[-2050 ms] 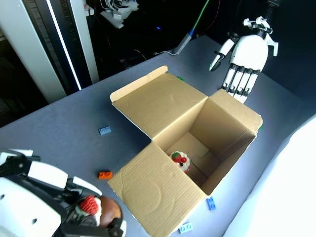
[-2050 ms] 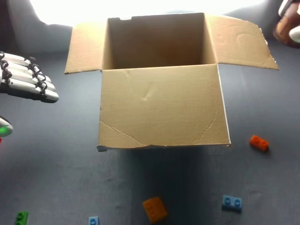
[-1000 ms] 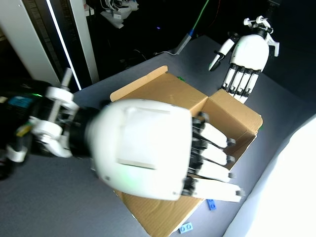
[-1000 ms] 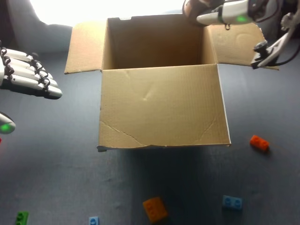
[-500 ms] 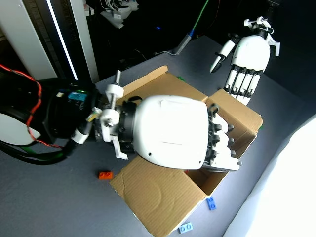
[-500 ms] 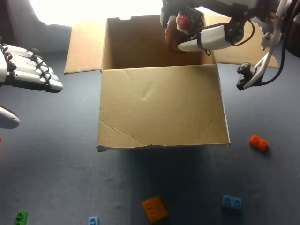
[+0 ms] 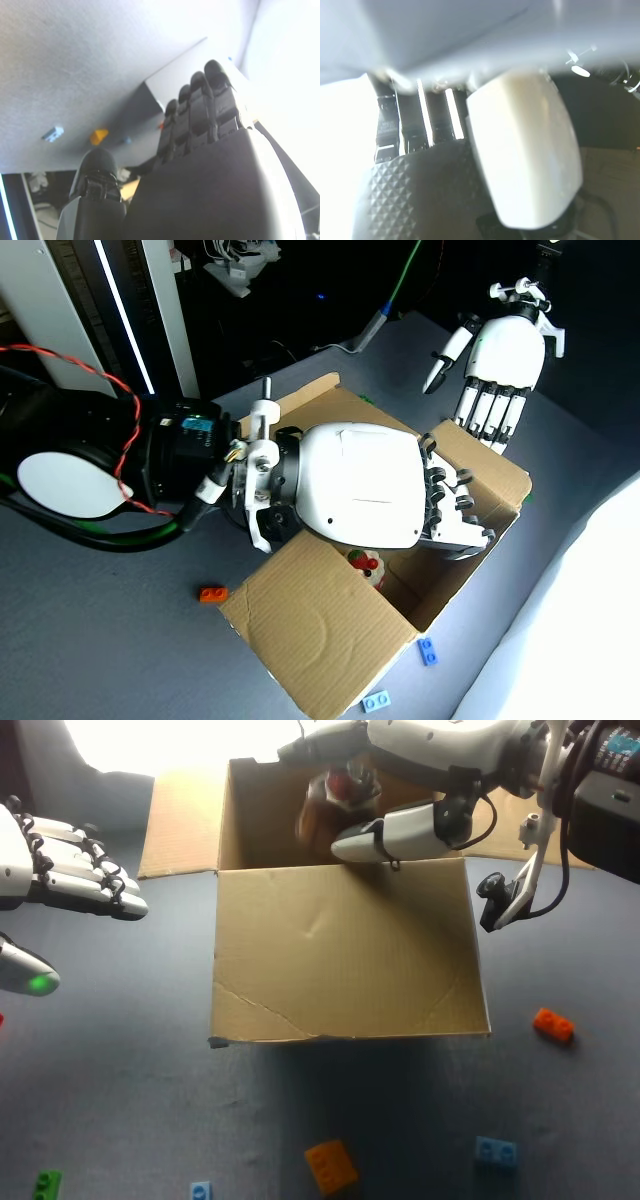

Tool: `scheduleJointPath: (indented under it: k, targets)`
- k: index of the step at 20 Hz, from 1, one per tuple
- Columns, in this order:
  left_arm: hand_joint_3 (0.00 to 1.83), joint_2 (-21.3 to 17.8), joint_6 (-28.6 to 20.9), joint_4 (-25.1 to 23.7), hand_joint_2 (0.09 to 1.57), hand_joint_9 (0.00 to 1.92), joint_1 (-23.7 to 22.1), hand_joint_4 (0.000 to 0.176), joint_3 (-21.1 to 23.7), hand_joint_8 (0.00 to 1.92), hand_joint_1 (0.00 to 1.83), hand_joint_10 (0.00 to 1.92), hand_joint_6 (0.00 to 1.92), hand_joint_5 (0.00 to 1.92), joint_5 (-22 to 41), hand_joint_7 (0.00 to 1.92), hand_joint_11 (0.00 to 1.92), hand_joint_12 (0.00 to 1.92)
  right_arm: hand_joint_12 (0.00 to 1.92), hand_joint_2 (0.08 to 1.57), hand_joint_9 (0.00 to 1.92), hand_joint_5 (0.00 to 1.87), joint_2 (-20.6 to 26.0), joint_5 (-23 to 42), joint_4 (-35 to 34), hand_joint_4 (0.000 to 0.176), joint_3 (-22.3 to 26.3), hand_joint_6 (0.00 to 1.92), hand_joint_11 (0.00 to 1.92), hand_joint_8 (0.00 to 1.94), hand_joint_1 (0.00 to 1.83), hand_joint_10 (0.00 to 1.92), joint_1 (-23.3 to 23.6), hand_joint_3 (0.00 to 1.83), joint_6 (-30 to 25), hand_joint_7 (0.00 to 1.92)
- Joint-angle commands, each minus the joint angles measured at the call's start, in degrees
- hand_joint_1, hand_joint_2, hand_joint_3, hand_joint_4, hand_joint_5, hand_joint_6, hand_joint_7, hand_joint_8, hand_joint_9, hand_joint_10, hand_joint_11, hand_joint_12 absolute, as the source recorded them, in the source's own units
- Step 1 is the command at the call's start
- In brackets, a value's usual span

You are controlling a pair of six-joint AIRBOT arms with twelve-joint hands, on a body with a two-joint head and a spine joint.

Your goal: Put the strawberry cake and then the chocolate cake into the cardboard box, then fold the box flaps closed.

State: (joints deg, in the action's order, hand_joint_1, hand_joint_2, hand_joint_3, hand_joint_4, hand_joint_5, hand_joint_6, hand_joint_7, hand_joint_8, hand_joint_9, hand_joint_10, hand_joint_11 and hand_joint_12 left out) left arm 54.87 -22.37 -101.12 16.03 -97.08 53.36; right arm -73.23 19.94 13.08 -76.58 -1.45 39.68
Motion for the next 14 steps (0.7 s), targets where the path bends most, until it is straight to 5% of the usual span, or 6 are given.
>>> scheduleJointPath:
  k: [1, 5, 7, 12, 14]
  targets:
    - [0.0, -0.4, 0.0, 4.2, 1.33, 0.1, -0.7, 0.011, -0.1, 0.0, 0.0, 0.0, 0.0, 0.1, 0.0, 0.11, 0.0, 0.48, 1.02, 1.05, 0.31, 0.11, 0.7, 6.2, -0.7, 0.0, -0.1, 0.0, 0.0, 0.0, 0.61, 0.01, 0.3, 0.0, 0.0, 0.21]
    - [0.0, -0.4, -0.1, 4.5, 1.33, 0.09, -0.8, 0.015, -0.1, 0.0, 0.0, 0.0, 0.0, 0.09, -0.3, 0.09, 0.0, 0.52, 0.38, 1.0, 0.09, 0.0, 1.7, 5.2, -0.7, 0.0, 0.1, 0.0, 0.0, 0.0, 0.54, 0.01, 0.3, 0.0, 0.0, 0.07]
    - [0.0, -0.4, -0.1, 5.0, 1.33, 0.1, -1.1, 0.014, -0.2, 0.0, 0.0, 0.0, 0.0, 0.09, -0.6, 0.09, 0.0, 0.54, 0.21, 0.99, 0.03, 0.0, 3.5, 4.1, -0.7, 0.0, 1.3, 0.0, 0.0, 0.0, 0.51, 0.0, 0.6, 0.0, -0.3, 0.03]
    - [0.0, -0.4, -0.1, 6.6, 1.31, 0.11, -2.4, 0.013, -0.1, 0.0, 0.0, 0.0, 0.0, 0.08, -2.3, 0.11, 0.0, 0.57, 0.18, 0.96, 0.07, 0.0, 12.2, 2.7, -2.4, 0.0, 8.0, 0.0, 0.0, 0.0, 0.52, 0.01, 1.0, 0.0, 0.6, 0.05]
    - [0.0, -0.4, -0.1, 7.2, 1.32, 0.11, -2.7, 0.011, 0.0, 0.0, 0.0, 0.0, 0.0, 0.08, -2.9, 0.11, 0.0, 0.57, 0.33, 0.99, 0.09, 0.01, 15.7, 1.3, -2.3, 0.0, 9.6, 0.0, 0.0, 0.0, 0.43, 0.01, 2.5, 0.01, 0.6, 0.09]
